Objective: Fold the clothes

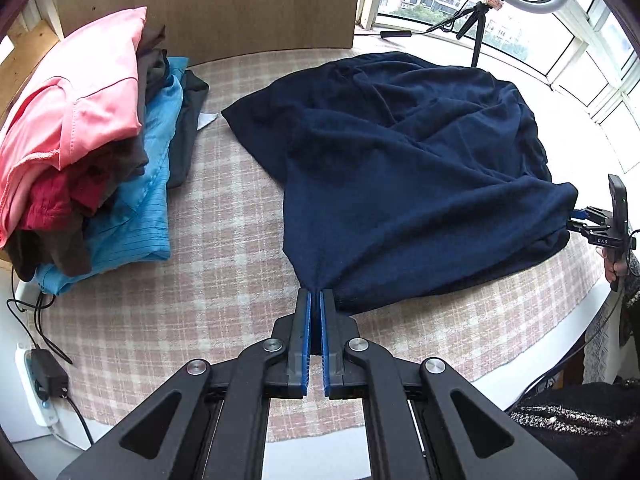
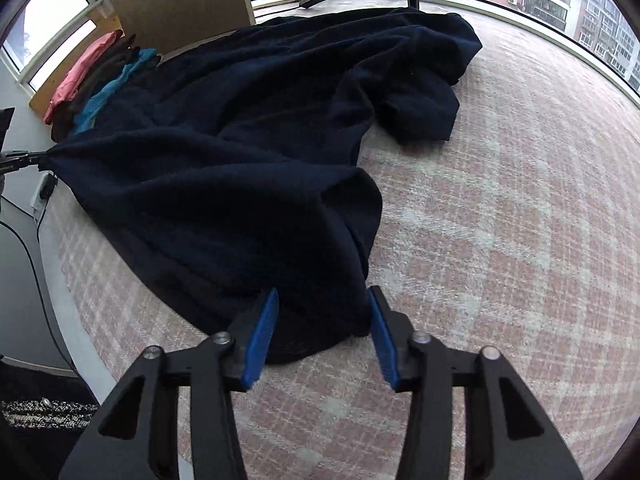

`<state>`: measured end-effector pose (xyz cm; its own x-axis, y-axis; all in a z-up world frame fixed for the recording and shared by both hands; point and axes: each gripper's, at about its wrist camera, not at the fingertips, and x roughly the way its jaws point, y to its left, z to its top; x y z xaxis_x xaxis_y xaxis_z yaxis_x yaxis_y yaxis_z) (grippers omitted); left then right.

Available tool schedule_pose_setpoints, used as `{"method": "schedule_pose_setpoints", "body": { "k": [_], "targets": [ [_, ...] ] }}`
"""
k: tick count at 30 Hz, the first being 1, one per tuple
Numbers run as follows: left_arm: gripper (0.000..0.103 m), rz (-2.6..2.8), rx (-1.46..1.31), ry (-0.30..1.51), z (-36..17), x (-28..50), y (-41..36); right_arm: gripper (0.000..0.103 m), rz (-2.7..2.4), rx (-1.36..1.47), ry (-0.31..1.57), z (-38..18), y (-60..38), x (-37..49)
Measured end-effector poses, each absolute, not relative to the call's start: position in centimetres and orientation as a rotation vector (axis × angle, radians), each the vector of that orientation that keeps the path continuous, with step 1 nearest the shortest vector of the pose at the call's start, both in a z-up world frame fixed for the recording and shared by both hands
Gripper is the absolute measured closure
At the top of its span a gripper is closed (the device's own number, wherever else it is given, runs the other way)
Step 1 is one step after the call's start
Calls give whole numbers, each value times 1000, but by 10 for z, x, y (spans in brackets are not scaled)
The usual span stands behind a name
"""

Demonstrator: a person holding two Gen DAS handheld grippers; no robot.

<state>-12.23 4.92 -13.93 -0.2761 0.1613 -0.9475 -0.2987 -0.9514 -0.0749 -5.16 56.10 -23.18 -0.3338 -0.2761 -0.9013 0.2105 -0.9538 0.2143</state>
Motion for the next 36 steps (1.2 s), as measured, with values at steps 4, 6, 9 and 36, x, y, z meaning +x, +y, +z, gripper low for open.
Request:
{"method": "schedule_pose_setpoints", "body": {
  "k": [4, 6, 9, 36],
  "targets": [
    [100, 2286, -1685, 183, -128, -100, 39, 95, -2387, 1597, -81, -209, 561, -36],
    [100, 2281, -1685, 189, -121, -87, 33, 96, -2407, 1566, -84, -181, 559, -15],
    [100, 2273, -1684, 198, -112, -68, 24, 96, -2447, 1546, -114, -134, 559, 25],
    [92, 2073, -1763, 480, -192, -63, 8, 74, -2538, 1720, -412, -214, 510, 51]
  ]
}}
